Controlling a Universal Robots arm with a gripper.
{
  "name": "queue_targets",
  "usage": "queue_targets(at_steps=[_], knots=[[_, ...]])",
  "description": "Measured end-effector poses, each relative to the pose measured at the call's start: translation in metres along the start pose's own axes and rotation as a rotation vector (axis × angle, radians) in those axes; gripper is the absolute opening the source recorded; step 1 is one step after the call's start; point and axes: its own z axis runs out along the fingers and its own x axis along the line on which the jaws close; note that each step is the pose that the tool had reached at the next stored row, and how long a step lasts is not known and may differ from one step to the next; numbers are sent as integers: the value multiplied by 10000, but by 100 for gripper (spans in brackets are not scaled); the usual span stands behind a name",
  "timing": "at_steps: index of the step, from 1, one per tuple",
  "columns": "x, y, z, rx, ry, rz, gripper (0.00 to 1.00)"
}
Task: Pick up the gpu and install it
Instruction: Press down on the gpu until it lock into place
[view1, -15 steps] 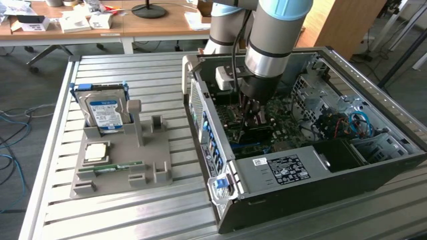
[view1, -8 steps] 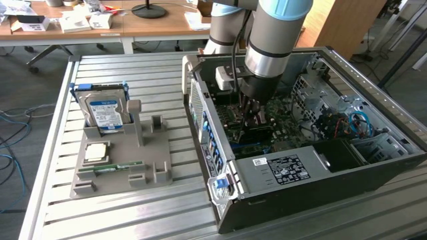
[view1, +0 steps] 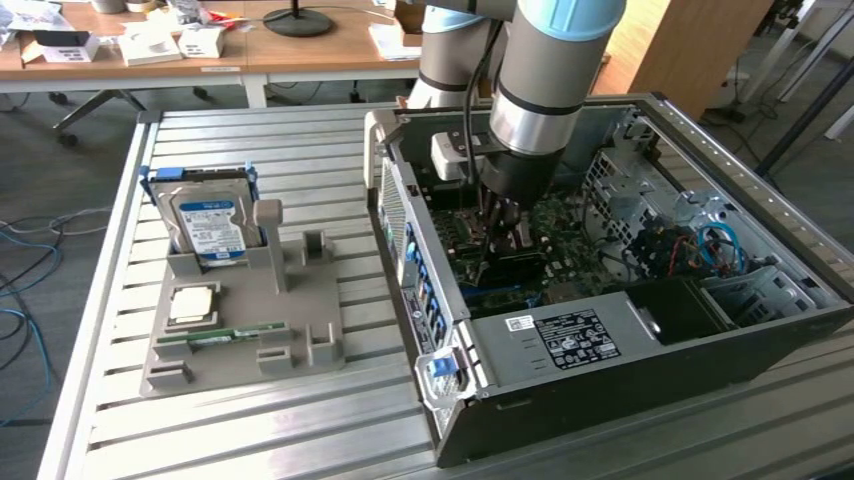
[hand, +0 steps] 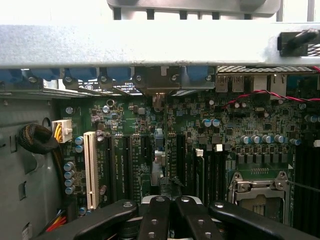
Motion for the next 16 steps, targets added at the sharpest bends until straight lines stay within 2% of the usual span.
queue_targets(at_steps=[6, 16], knots=[[-2, -1, -19, 8, -13, 1, 11], [-6, -4, -212, 1, -2, 0, 11]])
